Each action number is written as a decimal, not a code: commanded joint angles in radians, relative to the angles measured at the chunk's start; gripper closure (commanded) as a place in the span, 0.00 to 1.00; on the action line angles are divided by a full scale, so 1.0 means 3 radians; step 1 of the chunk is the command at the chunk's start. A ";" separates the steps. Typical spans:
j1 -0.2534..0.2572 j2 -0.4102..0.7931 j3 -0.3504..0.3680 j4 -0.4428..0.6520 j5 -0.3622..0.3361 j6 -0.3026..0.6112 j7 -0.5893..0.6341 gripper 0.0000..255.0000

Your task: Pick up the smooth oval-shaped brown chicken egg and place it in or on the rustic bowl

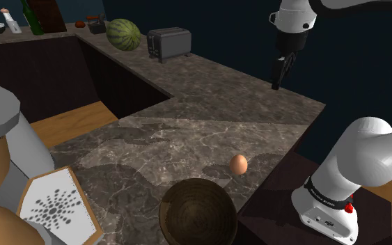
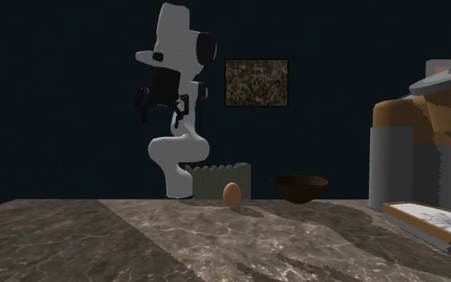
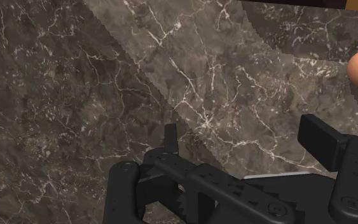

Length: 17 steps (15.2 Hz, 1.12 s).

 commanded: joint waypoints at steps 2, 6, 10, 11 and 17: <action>0.0034 0.0031 0.0040 -0.0047 0.0050 0.0045 0.0028 0.00; 0.0173 0.0181 0.0205 -0.0212 0.0252 0.0234 0.0134 0.00; 0.0319 0.0377 0.0376 -0.0336 0.0456 0.0440 0.0233 0.00; 0.0356 0.0432 0.0421 -0.0360 0.0507 0.0494 0.0256 0.00; 0.0574 0.0826 0.0691 -0.0446 0.0803 0.0832 0.0383 0.00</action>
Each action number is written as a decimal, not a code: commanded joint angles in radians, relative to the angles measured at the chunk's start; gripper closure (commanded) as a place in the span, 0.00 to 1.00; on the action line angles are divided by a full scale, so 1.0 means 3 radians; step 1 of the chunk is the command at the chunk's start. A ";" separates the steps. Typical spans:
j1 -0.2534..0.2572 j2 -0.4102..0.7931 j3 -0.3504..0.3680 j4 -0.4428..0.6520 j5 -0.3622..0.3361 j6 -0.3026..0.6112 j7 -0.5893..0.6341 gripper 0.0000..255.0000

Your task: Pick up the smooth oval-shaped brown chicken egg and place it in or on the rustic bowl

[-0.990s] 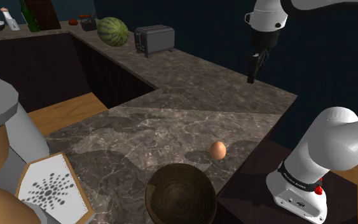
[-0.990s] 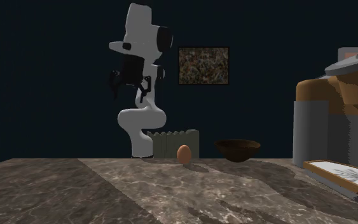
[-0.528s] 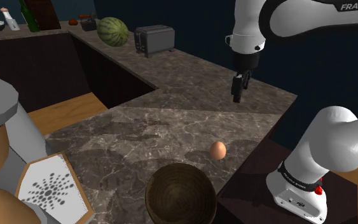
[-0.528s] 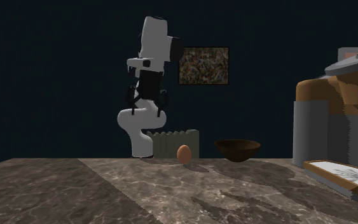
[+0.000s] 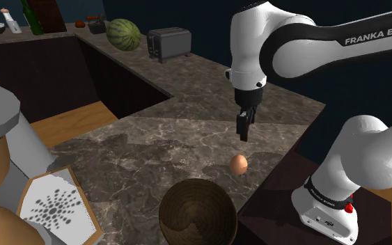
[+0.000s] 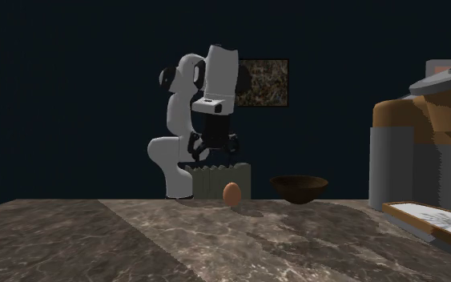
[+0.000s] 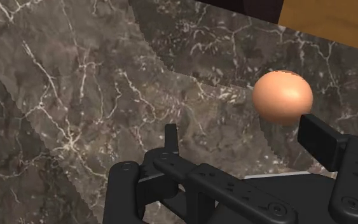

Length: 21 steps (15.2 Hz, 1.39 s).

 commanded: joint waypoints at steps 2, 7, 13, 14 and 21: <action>0.0100 0.0240 0.0132 -0.0010 0.0134 0.0187 0.0049 0.00; 0.0224 0.0540 0.0303 -0.0031 0.0290 0.0443 0.0114 0.00; 0.0245 0.0592 0.0346 -0.0265 0.0328 0.0728 0.0109 0.00; 0.0246 0.0599 0.0351 -0.0286 0.0332 0.0757 0.0109 0.00; 0.0246 0.0599 0.0351 -0.0286 0.0332 0.0757 0.0109 0.00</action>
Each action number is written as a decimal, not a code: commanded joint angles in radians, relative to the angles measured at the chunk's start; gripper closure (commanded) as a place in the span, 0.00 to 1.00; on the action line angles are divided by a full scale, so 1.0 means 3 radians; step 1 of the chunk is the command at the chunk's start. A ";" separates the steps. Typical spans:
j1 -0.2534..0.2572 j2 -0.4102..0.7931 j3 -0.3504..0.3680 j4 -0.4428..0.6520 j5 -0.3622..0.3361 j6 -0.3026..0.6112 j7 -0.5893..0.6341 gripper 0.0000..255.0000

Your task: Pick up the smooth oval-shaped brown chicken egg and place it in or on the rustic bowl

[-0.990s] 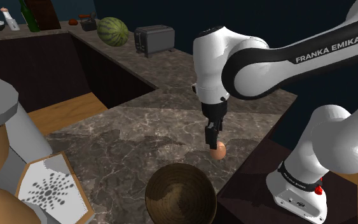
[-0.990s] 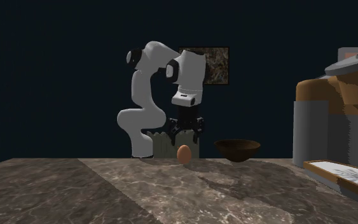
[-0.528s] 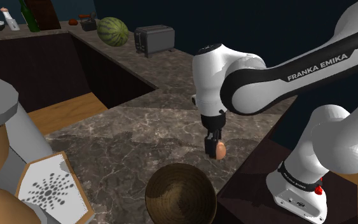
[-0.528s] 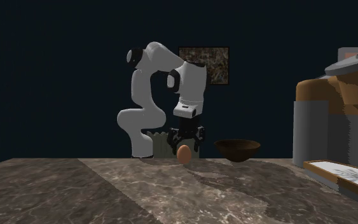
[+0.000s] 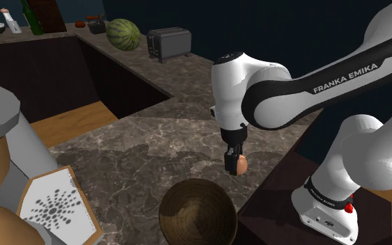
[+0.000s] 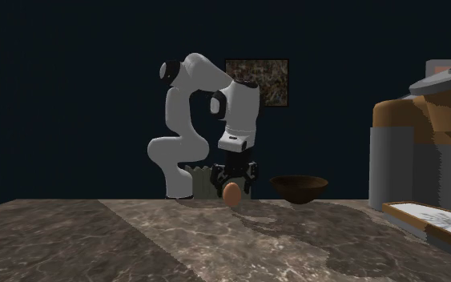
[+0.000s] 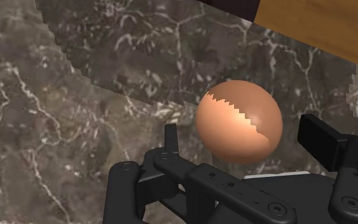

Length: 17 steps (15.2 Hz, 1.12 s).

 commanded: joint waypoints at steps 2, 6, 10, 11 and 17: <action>0.0000 0.0000 0.0000 0.0000 0.0000 0.0000 0.0000 1.00; 0.0000 -0.0001 0.0000 0.0000 0.0000 0.0000 0.0000 1.00; 0.0000 0.0000 0.0000 0.0000 0.0000 0.0001 0.0000 1.00; 0.0001 -0.0028 -0.0009 0.0025 -0.0001 -0.0053 -0.0001 1.00; 0.0003 -0.0171 -0.0059 0.0195 -0.0014 -0.0364 -0.0002 1.00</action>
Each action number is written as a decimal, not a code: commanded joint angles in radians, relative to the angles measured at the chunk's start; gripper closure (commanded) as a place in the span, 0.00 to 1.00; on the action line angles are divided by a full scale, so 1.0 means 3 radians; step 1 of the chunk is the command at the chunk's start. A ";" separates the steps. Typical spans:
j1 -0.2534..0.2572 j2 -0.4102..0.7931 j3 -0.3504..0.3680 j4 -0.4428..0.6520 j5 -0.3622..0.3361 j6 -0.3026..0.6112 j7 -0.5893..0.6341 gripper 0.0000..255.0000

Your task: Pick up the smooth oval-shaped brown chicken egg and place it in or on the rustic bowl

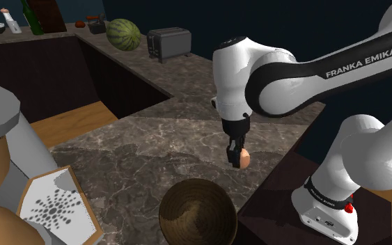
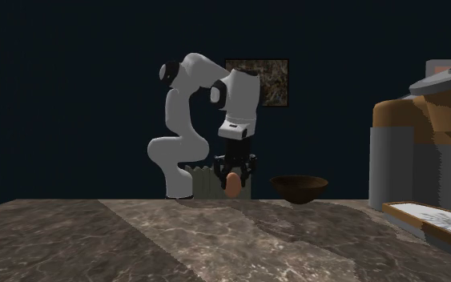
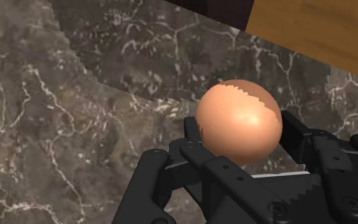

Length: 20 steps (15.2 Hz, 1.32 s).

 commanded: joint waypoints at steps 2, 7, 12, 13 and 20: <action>-0.0002 -0.0062 -0.0027 0.0088 -0.0010 -0.0151 -0.0003 1.00; -0.0005 -0.0142 -0.0066 0.0254 -0.0027 -0.0397 0.0001 1.00; -0.0010 -0.0199 -0.0102 0.0436 -0.0045 -0.0636 0.0008 1.00; -0.0011 -0.0207 -0.0109 0.0474 -0.0049 -0.0682 0.0010 1.00; -0.0021 -0.0244 -0.0153 0.0758 -0.0076 -0.1003 0.0024 1.00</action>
